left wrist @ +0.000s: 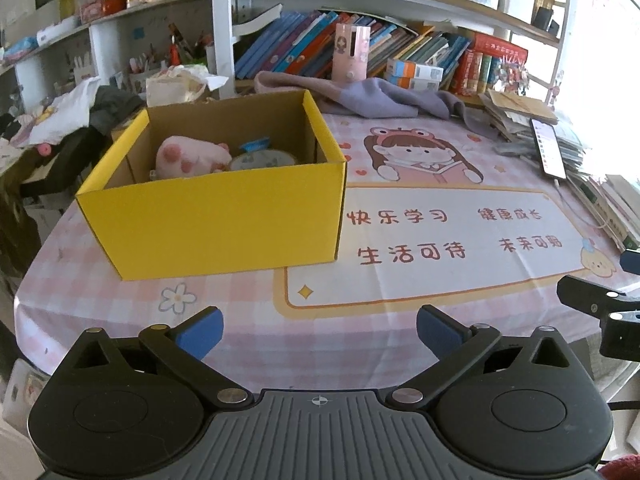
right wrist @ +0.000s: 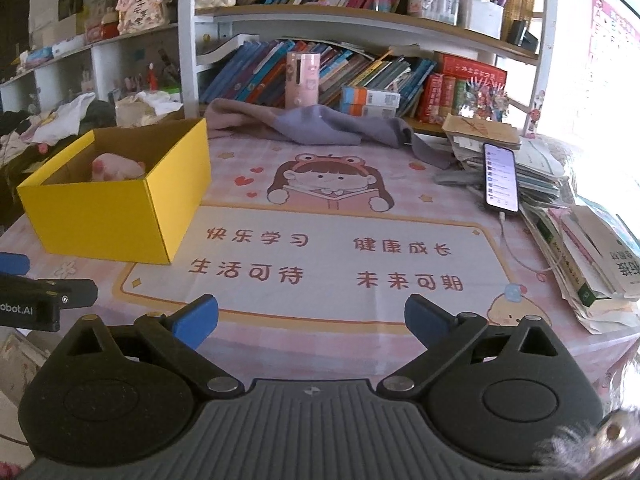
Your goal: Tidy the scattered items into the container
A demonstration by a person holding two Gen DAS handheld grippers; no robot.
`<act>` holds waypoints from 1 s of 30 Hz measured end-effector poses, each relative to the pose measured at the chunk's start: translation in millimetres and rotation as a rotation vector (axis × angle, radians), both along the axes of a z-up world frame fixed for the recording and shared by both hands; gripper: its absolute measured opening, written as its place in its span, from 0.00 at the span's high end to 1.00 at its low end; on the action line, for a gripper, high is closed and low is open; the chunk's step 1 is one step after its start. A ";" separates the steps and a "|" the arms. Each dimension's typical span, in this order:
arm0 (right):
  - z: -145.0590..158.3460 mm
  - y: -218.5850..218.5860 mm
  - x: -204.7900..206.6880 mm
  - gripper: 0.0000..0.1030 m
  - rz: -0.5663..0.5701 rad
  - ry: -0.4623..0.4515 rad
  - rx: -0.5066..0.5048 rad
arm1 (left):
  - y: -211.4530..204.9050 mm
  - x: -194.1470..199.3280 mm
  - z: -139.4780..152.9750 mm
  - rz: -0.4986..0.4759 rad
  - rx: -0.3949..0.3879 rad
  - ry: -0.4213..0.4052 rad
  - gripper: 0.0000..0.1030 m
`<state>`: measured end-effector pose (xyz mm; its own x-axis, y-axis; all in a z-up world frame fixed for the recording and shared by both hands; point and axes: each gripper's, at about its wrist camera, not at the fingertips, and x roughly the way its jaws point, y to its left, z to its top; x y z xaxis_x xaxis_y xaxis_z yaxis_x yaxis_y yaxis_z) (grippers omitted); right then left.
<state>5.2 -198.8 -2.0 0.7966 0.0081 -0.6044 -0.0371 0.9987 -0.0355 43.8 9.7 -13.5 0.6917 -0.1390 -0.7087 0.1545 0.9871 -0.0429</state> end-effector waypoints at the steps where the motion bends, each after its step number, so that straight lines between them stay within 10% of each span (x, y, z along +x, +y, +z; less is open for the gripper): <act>1: -0.5 1.1 0.7 0.02 0.003 0.002 0.000 | 1.0 -0.2 -0.2 0.001 -0.005 0.002 0.00; 30: -3.9 7.7 5.2 0.02 0.037 0.020 -0.002 | 0.3 -3.8 -4.2 0.022 0.000 0.027 0.00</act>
<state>10.4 -191.1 -5.9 0.7836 0.0363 -0.6203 -0.0750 0.9965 -0.0365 40.0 10.1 -17.7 0.6750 -0.1245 -0.7272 0.1318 0.9902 -0.0472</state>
